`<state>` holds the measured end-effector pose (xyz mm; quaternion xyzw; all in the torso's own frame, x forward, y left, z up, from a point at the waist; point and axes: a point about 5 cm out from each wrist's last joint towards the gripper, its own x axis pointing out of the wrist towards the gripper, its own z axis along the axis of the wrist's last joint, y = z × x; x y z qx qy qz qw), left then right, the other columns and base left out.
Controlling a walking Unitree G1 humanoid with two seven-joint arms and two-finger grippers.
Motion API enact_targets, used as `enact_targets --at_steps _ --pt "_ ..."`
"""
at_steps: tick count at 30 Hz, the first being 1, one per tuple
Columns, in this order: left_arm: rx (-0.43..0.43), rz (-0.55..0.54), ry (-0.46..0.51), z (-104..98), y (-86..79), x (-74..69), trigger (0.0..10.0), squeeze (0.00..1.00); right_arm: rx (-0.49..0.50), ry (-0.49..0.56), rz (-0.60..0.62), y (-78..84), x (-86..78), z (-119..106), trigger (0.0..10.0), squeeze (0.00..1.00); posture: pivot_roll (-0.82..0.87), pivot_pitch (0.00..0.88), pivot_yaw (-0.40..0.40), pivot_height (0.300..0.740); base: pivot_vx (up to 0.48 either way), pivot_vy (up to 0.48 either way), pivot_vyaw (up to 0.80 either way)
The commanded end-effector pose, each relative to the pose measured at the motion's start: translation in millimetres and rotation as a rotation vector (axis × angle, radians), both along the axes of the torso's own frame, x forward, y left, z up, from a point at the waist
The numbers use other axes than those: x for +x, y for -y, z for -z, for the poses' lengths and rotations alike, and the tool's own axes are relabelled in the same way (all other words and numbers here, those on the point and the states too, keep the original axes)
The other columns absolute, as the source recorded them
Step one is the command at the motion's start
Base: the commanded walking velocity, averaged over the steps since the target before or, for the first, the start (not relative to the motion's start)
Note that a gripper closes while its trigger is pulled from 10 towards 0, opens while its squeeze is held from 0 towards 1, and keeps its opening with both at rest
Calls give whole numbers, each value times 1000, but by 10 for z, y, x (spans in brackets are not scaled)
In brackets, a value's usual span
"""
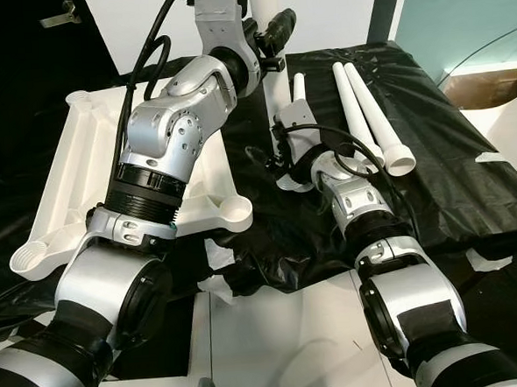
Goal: Building children table
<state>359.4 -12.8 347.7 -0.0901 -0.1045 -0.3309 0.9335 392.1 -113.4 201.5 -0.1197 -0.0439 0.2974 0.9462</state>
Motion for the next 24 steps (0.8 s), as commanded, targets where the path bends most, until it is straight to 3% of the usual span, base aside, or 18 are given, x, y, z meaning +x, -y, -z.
enact_targets --at_steps 1,3,4,5,7,8,11,12,14,15,20,21,22,24 --pt "-7 47 51 -119 114 -85 10000 0 -3 22 -32 -94 16 -85 0 0 84 0 39 740 0 0 0" --pt "-4 63 50 -96 131 -93 10000 0 12 5 -27 -95 20 -73 0 0 79 0 42 740 0 0 0" --pt "-4 72 51 -84 133 -95 10000 102 21 -1 -19 -91 23 -67 0 0 79 0 42 740 0 0 0" --pt "-1 77 53 -75 131 -96 10000 808 25 -4 -14 -87 24 -63 0 0 79 0 42 740 0 0 0" --pt "2 78 55 -70 131 -97 10000 808 27 -5 -11 -85 25 -61 0 0 79 0 42 740 0 0 0" --pt "1 78 55 -64 112 -89 10000 1000 35 -6 0 -77 27 -56 0 0 80 0 45 740 0 0 0" --pt "26 52 66 -58 39 -49 10000 1000 49 -7 23 -61 33 -49 0 0 82 0 45 740 0 0 0" --pt "30 48 72 -64 18 -42 10000 886 50 -8 31 -57 36 -47 0 0 82 0 45 740 0 0 0" --pt "32 47 76 -68 6 -38 10000 886 51 -9 36 -55 38 -45 0 0 83 0 45 740 0 0 0" --pt "28 40 83 -80 -40 -26 10000 0 55 -12 47 -54 43 -40 10000 0 83 0 44 740 0 0 0" --pt "22 27 93 -87 -130 -7 10000 0 60 -15 70 -55 54 -33 10000 0 84 0 43 740 0 0 0" --pt "16 6 109 -69 -262 7 10000 0 78 -16 95 -55 70 -38 10000 0 89 0 38 740 0 0 0" --pt "16 6 109 -69 -262 7 10000 0 78 -16 95 -55 70 -38 10000 0 89 0 38 740 0 0 0" --pt "23 -24 122 5 -430 16 10000 0 101 -20 118 -54 85 -40 10000 0 94 0 34 740 0 0 0"
